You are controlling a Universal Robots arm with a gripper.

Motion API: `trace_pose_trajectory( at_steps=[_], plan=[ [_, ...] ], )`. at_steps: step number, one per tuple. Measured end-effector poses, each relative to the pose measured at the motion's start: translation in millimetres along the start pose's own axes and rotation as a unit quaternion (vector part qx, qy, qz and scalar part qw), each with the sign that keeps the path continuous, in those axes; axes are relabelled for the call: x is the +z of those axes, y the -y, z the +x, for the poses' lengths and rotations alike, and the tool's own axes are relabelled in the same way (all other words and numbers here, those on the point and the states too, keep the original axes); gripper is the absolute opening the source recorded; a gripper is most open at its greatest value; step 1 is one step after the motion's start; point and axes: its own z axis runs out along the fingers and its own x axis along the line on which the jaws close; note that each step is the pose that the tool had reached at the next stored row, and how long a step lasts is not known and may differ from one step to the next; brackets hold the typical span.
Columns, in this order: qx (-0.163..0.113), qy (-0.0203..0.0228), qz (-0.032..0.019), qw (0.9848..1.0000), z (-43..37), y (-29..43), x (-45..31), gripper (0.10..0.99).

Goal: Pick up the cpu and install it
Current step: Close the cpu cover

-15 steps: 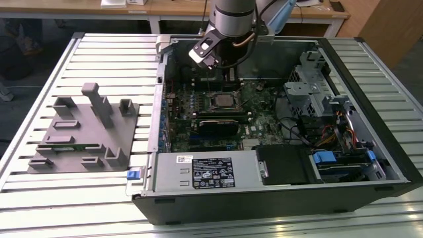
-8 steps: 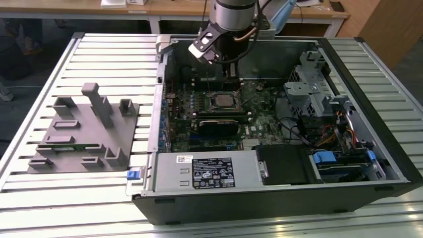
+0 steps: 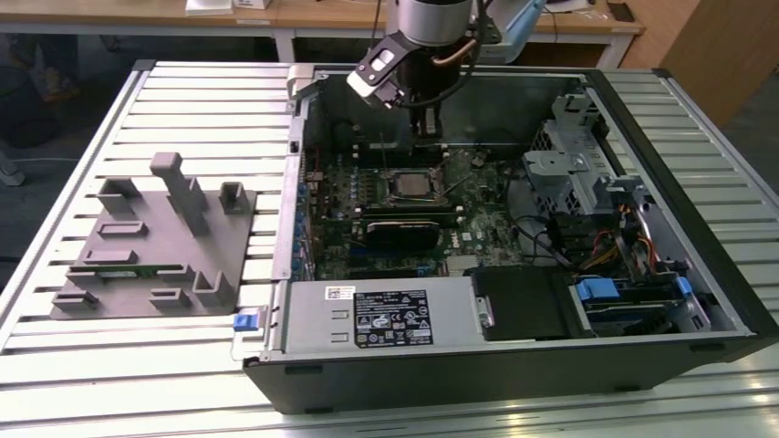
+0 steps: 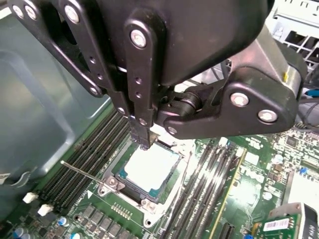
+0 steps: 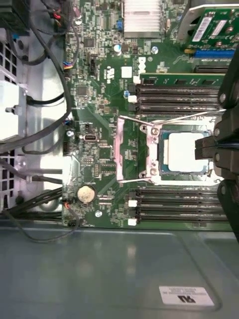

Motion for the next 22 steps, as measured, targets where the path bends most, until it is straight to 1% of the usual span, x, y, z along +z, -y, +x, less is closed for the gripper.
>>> trace_pose_trajectory(
  at_steps=[4, 6, 10, 13, 15, 20, 22],
  plan=[
    [0.000, 0.0000, 0.0000, 1.0000, -5.7, 0.0, 0.0, 0.106],
    [0.000, 0.0000, 0.0000, 1.0000, -5.9, -0.4, 0.1, 0.106],
    [0.000, 0.0000, 0.0001, 1.0000, -5.9, -7.9, 0.4, 0.106],
    [0.000, 0.0001, 0.0001, 1.0000, -5.9, -9.4, 0.2, 0.106],
    [0.000, 0.0001, 0.0001, 1.0000, -5.8, -9.6, -2.2, 0.106],
    [0.000, 0.0000, 0.0001, 1.0000, -5.8, -9.9, -13.1, 0.106],
    [0.000, 0.0001, 0.0001, 1.0000, -5.8, -10.0, -15.0, 0.106]
  ],
)
